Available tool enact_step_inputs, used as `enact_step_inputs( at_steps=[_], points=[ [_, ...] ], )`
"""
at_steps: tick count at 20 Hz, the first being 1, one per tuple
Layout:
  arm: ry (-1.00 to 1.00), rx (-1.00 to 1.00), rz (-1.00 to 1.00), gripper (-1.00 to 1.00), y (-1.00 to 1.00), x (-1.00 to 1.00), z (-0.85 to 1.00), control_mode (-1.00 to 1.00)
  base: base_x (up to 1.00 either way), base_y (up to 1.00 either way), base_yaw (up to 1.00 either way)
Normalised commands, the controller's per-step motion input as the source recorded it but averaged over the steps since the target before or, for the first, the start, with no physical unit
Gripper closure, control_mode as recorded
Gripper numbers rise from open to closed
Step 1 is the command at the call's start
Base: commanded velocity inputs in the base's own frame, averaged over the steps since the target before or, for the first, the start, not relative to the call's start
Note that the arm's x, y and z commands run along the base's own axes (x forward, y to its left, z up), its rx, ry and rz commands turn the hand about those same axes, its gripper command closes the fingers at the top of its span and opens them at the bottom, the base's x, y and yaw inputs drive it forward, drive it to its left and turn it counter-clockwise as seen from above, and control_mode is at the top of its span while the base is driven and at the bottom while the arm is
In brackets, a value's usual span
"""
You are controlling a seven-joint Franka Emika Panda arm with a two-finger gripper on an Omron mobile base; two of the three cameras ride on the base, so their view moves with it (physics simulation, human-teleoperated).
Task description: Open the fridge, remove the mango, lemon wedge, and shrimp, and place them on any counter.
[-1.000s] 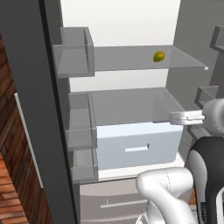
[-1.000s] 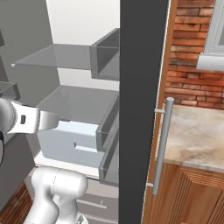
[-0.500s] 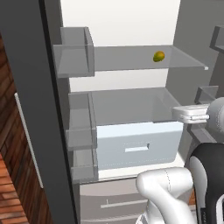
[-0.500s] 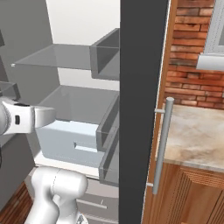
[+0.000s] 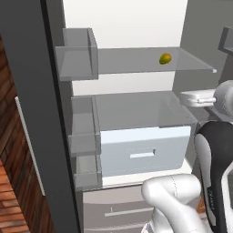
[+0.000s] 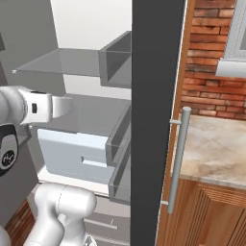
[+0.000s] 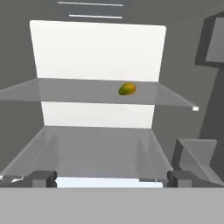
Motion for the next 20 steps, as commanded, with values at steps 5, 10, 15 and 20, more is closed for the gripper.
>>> enact_step_inputs(
  at_steps=[5, 10, 15, 20],
  points=[
    [0.16, 0.00, 0.00, -1.00, 0.00, 0.58, 0.17, -1.00, 0.00, 0.00, 0.00],
    [0.01, 0.00, 0.00, -1.00, 0.00, 0.53, -0.02, -1.00, 0.00, 0.00, 0.00],
    [-0.07, 0.00, 0.00, -1.00, 0.00, 0.39, 0.00, -1.00, 0.00, 0.00, 0.00],
    [0.01, 0.01, -0.03, -1.00, -0.16, 0.30, 0.00, -1.00, 0.00, 0.00, 0.00]
  ],
)
